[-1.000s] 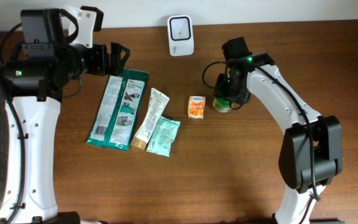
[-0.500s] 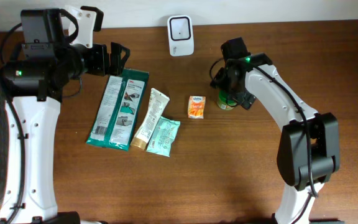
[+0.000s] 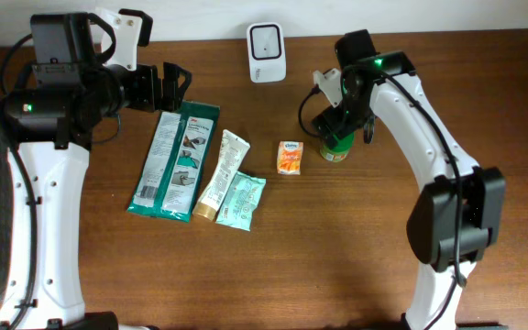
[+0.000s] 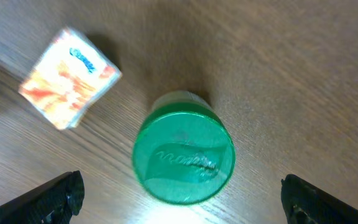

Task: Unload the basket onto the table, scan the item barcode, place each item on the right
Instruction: 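Lift the jar with the right gripper toward the barcode scanner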

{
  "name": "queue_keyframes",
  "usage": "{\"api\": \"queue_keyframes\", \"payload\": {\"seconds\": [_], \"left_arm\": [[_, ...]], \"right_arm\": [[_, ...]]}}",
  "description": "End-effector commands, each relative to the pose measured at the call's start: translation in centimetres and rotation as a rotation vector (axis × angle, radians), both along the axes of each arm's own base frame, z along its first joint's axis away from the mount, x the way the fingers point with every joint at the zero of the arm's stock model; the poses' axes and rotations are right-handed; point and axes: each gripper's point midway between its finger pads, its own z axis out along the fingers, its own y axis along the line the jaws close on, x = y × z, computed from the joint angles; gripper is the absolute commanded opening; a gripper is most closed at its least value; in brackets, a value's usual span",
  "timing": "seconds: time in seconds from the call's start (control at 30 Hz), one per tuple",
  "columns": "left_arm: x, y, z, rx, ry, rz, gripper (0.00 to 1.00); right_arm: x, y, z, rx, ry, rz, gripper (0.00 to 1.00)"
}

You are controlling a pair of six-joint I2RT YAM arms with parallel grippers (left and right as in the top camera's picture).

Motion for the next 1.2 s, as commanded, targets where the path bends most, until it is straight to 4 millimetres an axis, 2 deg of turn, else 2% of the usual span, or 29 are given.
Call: {"api": "queue_keyframes", "payload": {"seconds": [0.0, 0.17, 0.27, 0.33, 0.4, 0.47, 0.57, 0.67, 0.73, 0.77, 0.83, 0.9, 1.0, 1.17], "left_arm": [[-0.1, -0.1, 0.7, 0.009, -0.026, -0.019, 0.99], [-0.1, -0.2, 0.7, 0.008, -0.026, -0.019, 0.99], [-0.1, -0.1, 0.7, 0.009, -0.026, -0.019, 0.99], [-0.1, -0.1, 0.7, 0.009, -0.026, -0.019, 0.99], [-0.1, -0.2, 0.7, 0.008, -0.026, -0.019, 0.99], [-0.1, -0.1, 0.7, 0.009, -0.026, -0.019, 0.99], [-0.1, -0.2, 0.7, 0.008, -0.026, -0.019, 0.99], [-0.1, -0.2, 0.7, 0.008, -0.026, -0.019, 0.99], [-0.1, -0.1, 0.7, 0.009, -0.026, -0.019, 0.99], [-0.1, -0.2, 0.7, 0.008, -0.026, -0.019, 0.99], [-0.1, -0.1, 0.7, 0.009, -0.026, -0.019, 0.99], [-0.1, -0.1, 0.7, 0.009, -0.026, -0.019, 0.99], [-0.1, -0.1, 0.7, 0.009, -0.026, -0.019, 0.99], [-0.1, -0.1, 0.7, 0.009, -0.026, -0.019, 0.99]], "right_arm": [[0.0, -0.8, -1.9, -0.008, 0.042, 0.039, 0.98], [-0.1, -0.2, -4.1, 0.045, 0.097, 0.04, 0.99], [0.0, -0.2, -4.5, 0.044, 0.101, 0.039, 0.94], [0.1, -0.3, -5.5, 0.043, 0.113, 0.036, 0.95], [0.1, -0.5, -6.5, 0.04, 0.133, 0.031, 0.87], [0.2, -0.5, -6.5, 0.041, 0.131, 0.024, 0.7], [0.3, -0.5, -6.4, 0.044, 0.13, 0.002, 0.65], [1.1, -0.3, -5.0, 0.067, 0.119, -0.139, 0.63], [1.5, -0.3, -3.7, 0.09, 0.122, -0.287, 0.63], [1.5, -0.3, -3.0, 0.108, 0.139, -0.428, 0.62], [1.4, -0.3, -2.9, 0.131, 0.163, -0.616, 0.58], [1.6, -0.1, -3.0, 0.15, 0.166, -0.723, 0.57], [2.3, 0.0, -3.6, 0.186, 0.158, -0.868, 0.56], [1.3, -0.2, -6.9, 0.168, 0.182, -0.889, 0.56]]}}
